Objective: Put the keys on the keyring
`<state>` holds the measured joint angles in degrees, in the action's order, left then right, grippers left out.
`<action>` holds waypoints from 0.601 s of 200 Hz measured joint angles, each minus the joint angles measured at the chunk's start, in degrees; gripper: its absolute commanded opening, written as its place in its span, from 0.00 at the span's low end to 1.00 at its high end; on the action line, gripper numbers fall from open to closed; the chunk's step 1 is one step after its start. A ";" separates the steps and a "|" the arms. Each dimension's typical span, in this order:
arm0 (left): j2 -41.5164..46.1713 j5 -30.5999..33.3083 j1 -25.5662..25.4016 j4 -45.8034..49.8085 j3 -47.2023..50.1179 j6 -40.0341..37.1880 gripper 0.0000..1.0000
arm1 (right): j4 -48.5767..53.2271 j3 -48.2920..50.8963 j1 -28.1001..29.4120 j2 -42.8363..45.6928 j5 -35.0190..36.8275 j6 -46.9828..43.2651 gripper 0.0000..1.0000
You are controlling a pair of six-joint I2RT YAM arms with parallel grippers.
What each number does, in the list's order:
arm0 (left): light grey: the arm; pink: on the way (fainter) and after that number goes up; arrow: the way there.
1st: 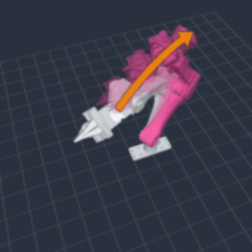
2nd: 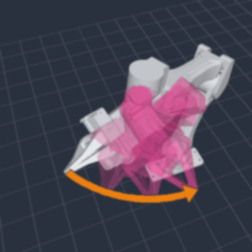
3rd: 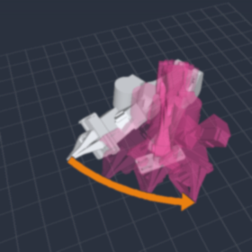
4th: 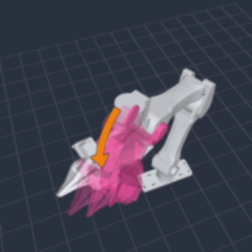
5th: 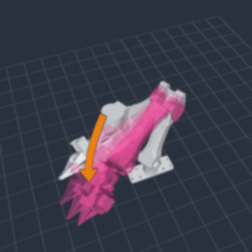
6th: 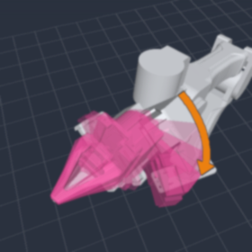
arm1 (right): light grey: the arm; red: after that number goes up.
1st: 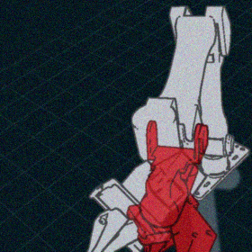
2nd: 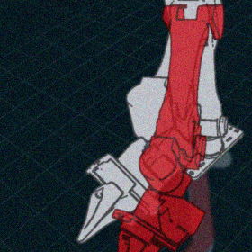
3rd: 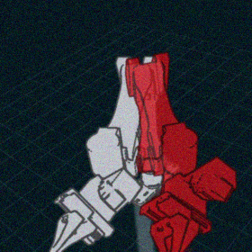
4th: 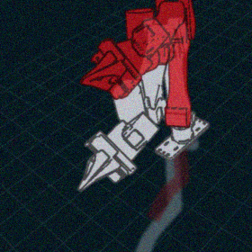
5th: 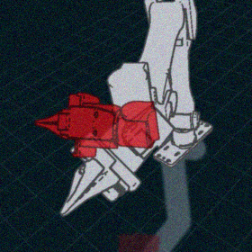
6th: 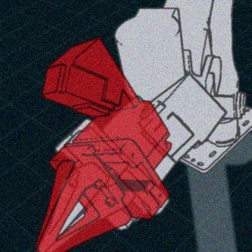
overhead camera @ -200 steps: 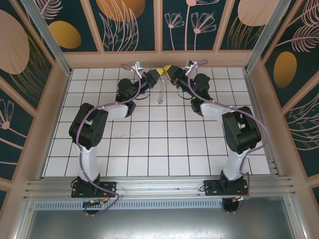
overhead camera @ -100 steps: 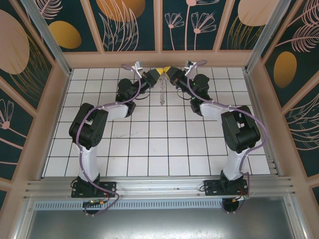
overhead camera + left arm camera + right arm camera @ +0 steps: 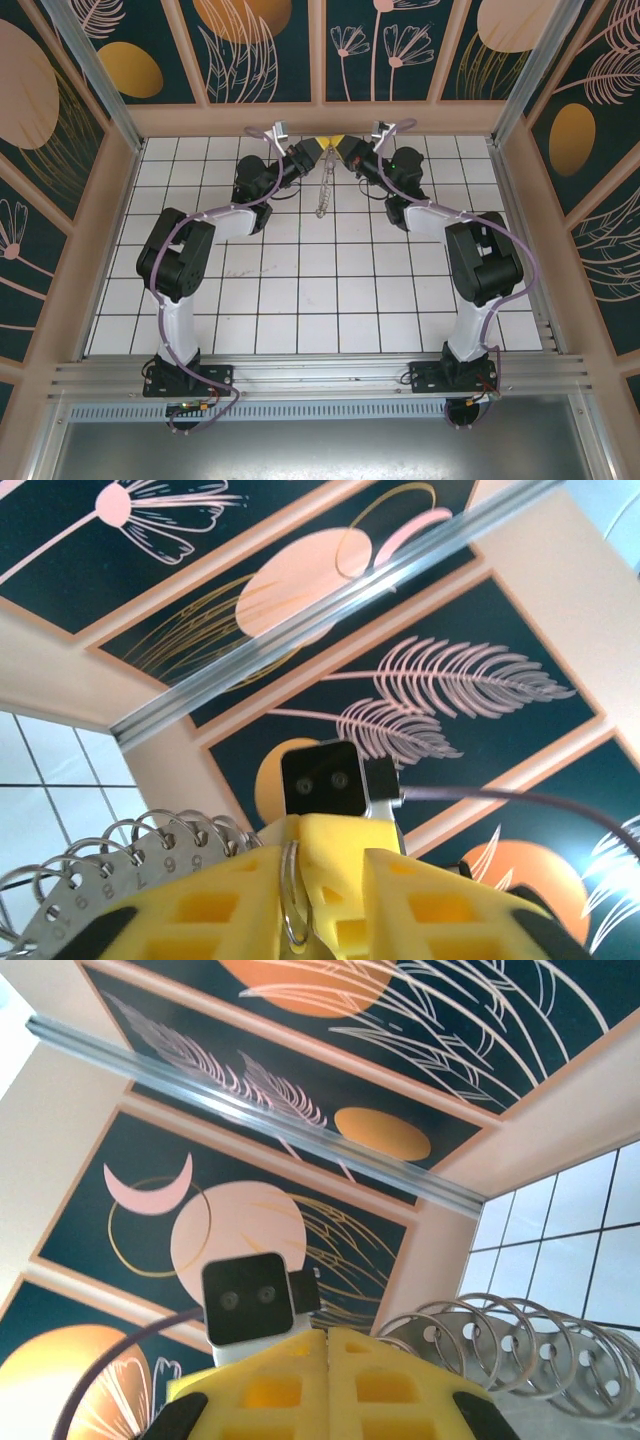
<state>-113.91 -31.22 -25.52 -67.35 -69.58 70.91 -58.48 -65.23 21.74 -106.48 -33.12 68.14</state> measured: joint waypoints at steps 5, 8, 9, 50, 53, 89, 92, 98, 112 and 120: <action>0.22 -0.09 0.09 0.59 -0.11 -0.24 0.32 | 0.33 -0.52 -0.26 -0.15 -0.92 -0.28 0.00; 0.35 -0.35 0.20 0.85 -0.20 -0.55 0.32 | 0.50 -0.87 -0.44 -0.28 -1.46 -0.46 0.00; 0.44 -0.48 0.26 1.03 -0.24 -0.63 0.32 | 0.61 -1.09 -0.50 -0.35 -1.68 -0.57 0.00; 2.03 -3.58 2.78 5.16 -2.71 -4.28 0.35 | 3.56 -5.62 -3.82 -2.23 -9.16 -3.32 0.00; 2.08 -3.87 2.97 5.53 -3.06 -4.61 0.35 | 3.85 -5.88 -4.07 -2.43 -9.60 -3.50 0.00; 2.16 -7.39 3.63 11.91 -7.41 -8.68 0.36 | 7.19 -9.38 -6.58 -4.76 -15.93 -5.95 0.00; 2.16 -7.61 3.63 12.50 -7.82 -9.01 0.36 | 7.58 -9.84 -6.73 -5.05 -16.52 -6.21 0.00; 2.16 -8.26 3.63 13.62 -8.59 -9.53 0.36 | 8.13 -10.60 -6.95 -5.49 -17.40 -6.38 0.00; 2.08 -9.70 3.63 15.63 -10.36 -10.71 0.35 | 8.90 -11.80 -7.37 -6.25 -19.17 -6.80 0.00; 1.84 -10.56 3.63 16.59 -11.37 -11.19 0.35 | 9.16 -12.20 -7.48 -6.56 -20.11 -6.80 0.00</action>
<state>-112.07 -41.78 -21.89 -50.76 -80.95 59.72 -49.32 -77.43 14.26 -113.03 -53.23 61.34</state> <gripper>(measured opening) 0.354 0.049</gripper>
